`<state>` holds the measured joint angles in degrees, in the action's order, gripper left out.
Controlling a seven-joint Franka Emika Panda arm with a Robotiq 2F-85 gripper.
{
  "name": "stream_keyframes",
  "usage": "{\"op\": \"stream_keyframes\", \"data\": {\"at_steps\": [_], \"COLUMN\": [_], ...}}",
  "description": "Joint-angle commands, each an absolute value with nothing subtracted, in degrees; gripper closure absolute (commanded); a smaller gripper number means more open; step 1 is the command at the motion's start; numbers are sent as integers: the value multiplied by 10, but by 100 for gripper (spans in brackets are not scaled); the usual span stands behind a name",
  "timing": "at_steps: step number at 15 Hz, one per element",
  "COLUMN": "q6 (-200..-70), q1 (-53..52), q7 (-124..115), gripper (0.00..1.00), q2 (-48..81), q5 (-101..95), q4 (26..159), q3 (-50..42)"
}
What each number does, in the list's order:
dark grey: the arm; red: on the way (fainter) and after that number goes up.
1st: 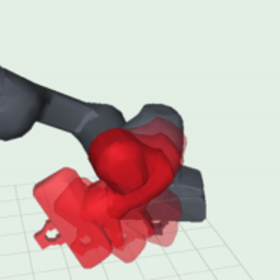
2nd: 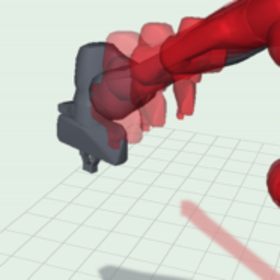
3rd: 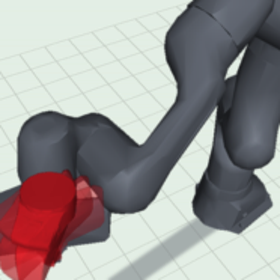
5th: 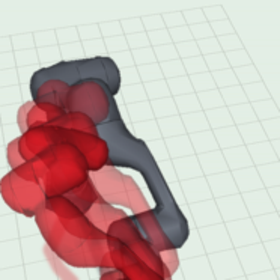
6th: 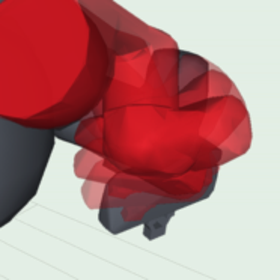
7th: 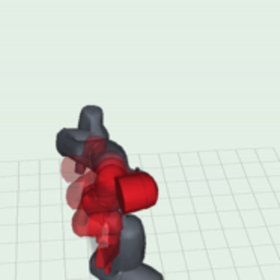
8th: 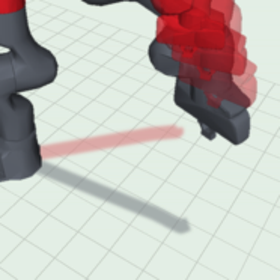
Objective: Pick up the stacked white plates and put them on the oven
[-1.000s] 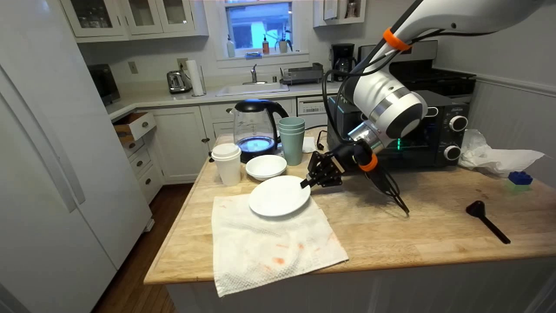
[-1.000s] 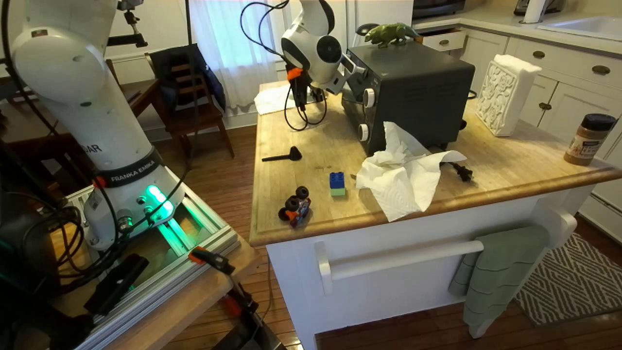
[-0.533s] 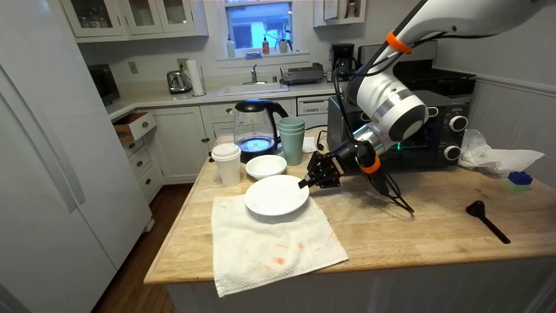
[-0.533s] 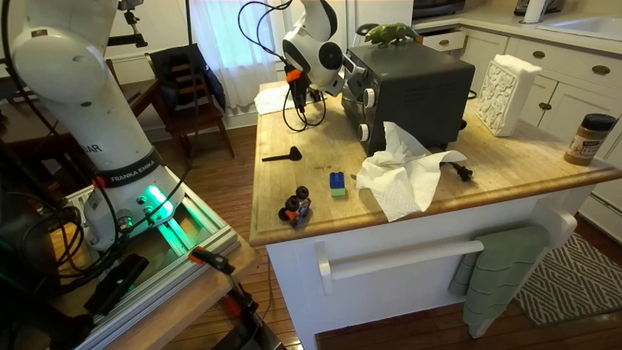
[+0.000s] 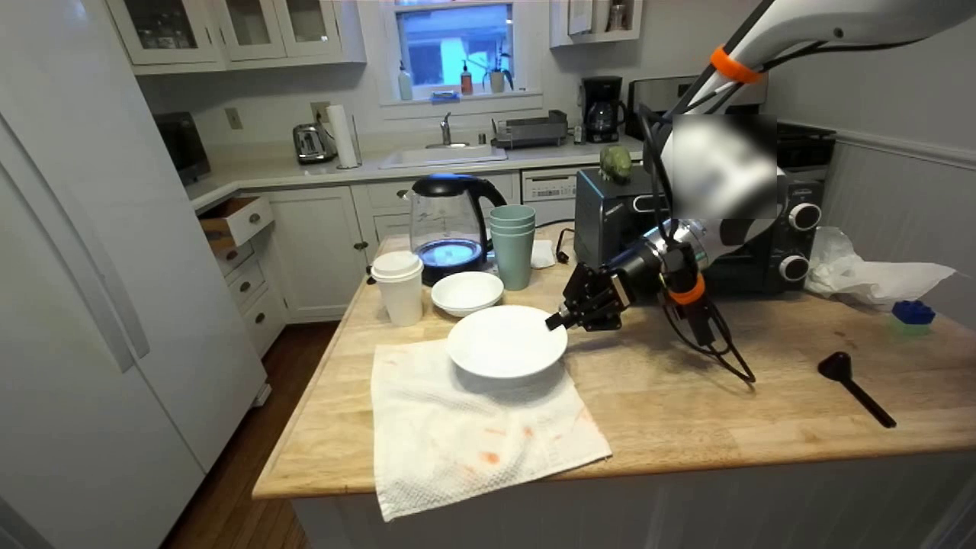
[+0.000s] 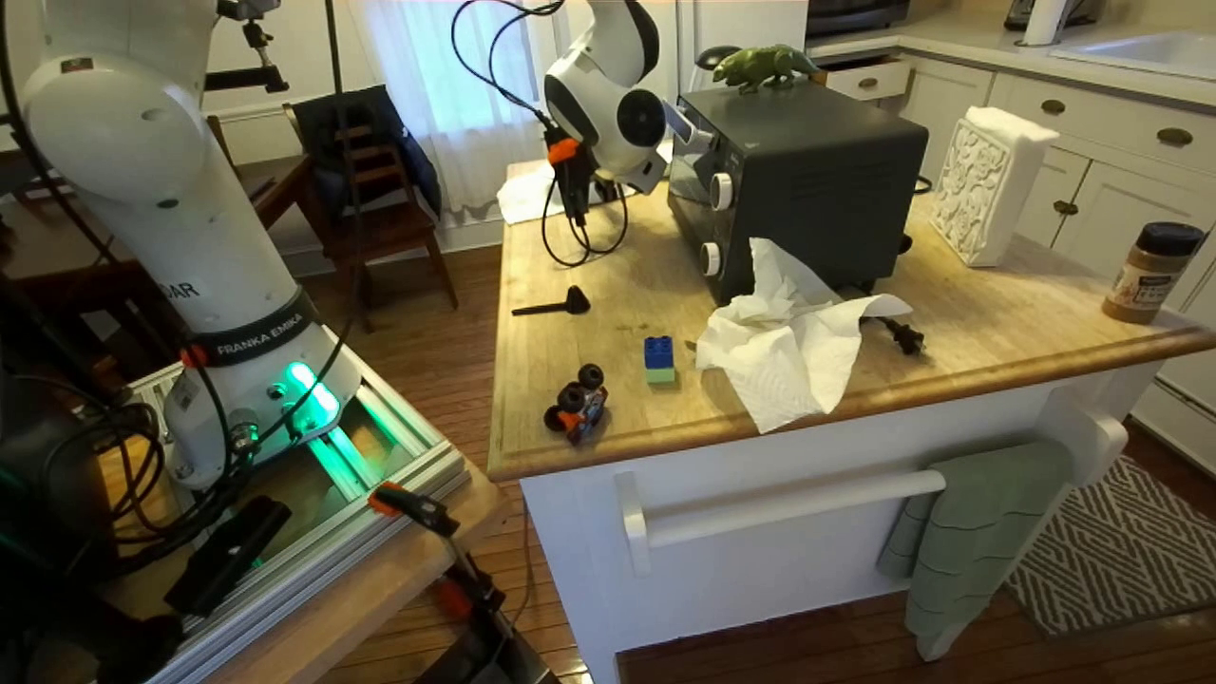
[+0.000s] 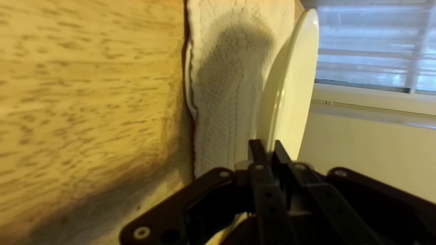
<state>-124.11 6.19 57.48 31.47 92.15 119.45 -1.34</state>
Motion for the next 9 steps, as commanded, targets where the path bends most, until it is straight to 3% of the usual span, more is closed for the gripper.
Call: {"op": "stream_keyframes", "data": {"at_steps": [1, 9], "q6": [-1210, -1189], "q1": [59, 69], "q7": [586, 610], "gripper": [98, 98], "q2": [250, 140], "q5": [938, 985], "q4": [1279, 1422], "q3": [-27, -62]}}
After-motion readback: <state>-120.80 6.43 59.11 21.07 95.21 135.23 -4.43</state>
